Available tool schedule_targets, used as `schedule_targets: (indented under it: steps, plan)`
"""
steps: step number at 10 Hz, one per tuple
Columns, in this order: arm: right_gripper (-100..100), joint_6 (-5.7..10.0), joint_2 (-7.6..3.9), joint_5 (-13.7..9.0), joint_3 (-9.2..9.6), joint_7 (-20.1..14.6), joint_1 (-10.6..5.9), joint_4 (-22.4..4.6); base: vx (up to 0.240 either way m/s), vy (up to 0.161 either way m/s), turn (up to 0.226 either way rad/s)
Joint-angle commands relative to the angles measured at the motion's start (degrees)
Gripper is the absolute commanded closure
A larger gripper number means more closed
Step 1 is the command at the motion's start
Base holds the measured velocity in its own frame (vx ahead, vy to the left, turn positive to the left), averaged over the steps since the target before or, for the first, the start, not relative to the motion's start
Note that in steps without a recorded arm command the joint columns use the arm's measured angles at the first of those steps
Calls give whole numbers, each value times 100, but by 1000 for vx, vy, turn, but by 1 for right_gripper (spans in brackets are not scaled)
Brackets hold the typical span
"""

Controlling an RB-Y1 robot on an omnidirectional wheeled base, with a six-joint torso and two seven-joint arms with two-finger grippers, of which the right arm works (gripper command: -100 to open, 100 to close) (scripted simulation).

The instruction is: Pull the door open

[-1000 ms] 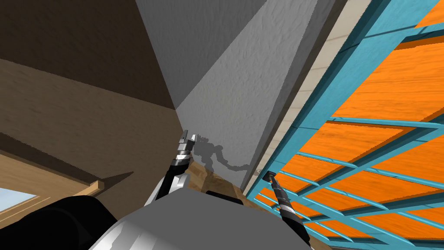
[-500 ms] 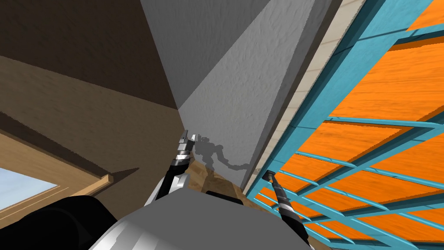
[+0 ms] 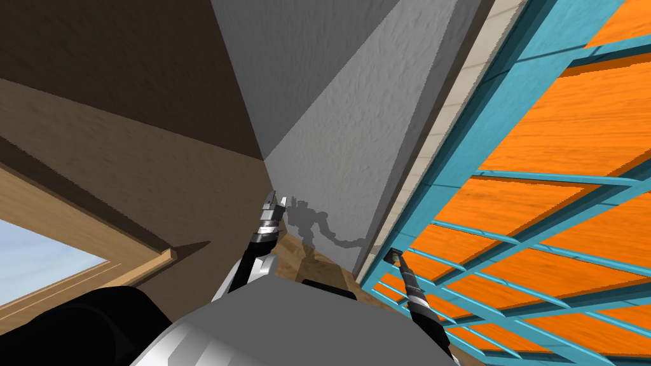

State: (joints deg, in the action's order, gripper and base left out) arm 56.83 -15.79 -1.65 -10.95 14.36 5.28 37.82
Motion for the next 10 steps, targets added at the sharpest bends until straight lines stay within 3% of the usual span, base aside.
schedule_targets:
  steps: [1,10]
  plan:
    - [100,14,40,-24,58,-170,-26,-38,-22,-11,20]
    - [100,-57,30,-426,273,-1350,-118,-53,-31,-14,37]
